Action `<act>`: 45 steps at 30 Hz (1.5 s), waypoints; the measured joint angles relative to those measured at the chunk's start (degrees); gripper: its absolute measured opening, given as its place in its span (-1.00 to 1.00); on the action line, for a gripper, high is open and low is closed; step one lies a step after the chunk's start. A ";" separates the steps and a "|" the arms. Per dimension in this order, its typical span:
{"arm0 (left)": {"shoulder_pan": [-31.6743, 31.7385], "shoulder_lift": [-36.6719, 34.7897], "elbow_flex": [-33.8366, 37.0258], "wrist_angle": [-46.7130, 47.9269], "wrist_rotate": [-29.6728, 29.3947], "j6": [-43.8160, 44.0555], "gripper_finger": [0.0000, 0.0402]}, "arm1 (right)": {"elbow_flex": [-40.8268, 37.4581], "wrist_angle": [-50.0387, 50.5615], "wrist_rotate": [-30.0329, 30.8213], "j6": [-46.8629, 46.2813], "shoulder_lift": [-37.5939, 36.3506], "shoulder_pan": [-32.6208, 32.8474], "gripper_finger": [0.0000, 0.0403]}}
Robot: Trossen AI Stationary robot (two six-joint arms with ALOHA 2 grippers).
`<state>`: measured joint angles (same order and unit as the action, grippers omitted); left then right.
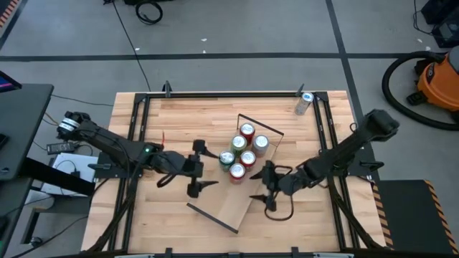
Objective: Place canned beverage on shelf
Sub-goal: Put the blue soda can on the shelf
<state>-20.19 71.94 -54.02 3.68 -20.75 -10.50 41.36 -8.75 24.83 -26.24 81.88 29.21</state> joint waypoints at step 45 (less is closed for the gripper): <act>13.16 -12.50 15.09 -3.74 -2.60 -7.99 0.77 | 14.98 78.57 -13.70 -3.51 -18.12 -56.97 0.71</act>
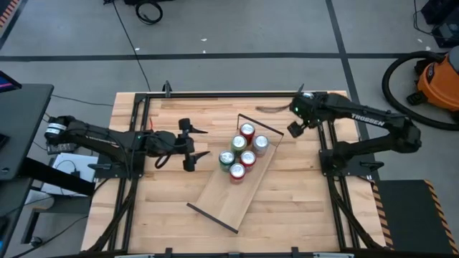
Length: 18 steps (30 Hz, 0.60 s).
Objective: Place canned beverage on shelf
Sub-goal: Put the blue soda can on the shelf
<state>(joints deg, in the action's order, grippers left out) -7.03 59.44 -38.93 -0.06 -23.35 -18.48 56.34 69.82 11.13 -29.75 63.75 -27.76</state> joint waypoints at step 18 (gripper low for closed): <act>0.82 -0.31 2.74 -4.91 0.01 5.95 0.77 | 5.32 -11.77 5.08 19.56 13.42 -19.06 0.71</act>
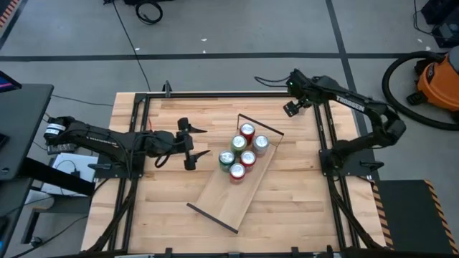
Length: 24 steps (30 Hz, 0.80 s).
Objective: Place canned beverage on shelf
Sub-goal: Put the blue soda can on the shelf
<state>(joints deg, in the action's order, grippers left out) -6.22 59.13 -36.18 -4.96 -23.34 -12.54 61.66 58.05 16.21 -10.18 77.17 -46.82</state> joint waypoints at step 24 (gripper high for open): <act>-2.44 0.06 0.00 2.47 0.01 14.47 0.77 | 18.34 13.06 -1.54 7.88 19.54 -11.09 0.71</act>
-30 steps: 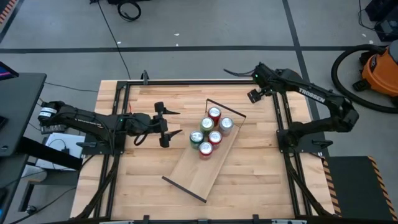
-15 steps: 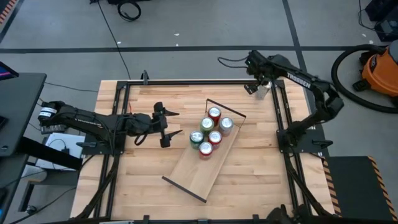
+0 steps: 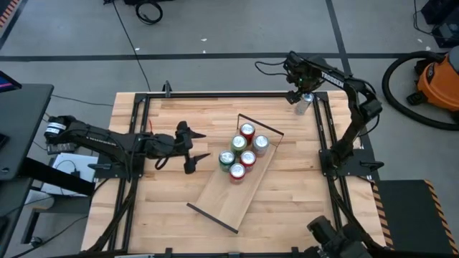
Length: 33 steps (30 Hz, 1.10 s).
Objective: Place canned beverage on shelf
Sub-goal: Put the blue soda can on the shelf
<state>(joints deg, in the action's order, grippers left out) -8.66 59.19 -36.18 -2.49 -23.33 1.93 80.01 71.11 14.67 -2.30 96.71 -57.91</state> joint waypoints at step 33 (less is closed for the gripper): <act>-1.34 0.01 -0.02 0.67 0.01 0.48 0.77 | -0.52 3.28 -6.53 -2.62 6.63 -1.55 0.44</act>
<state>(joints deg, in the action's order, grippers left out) -10.00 59.20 -36.21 -1.82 -23.32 2.42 79.48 74.39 8.15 -4.93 103.34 -59.46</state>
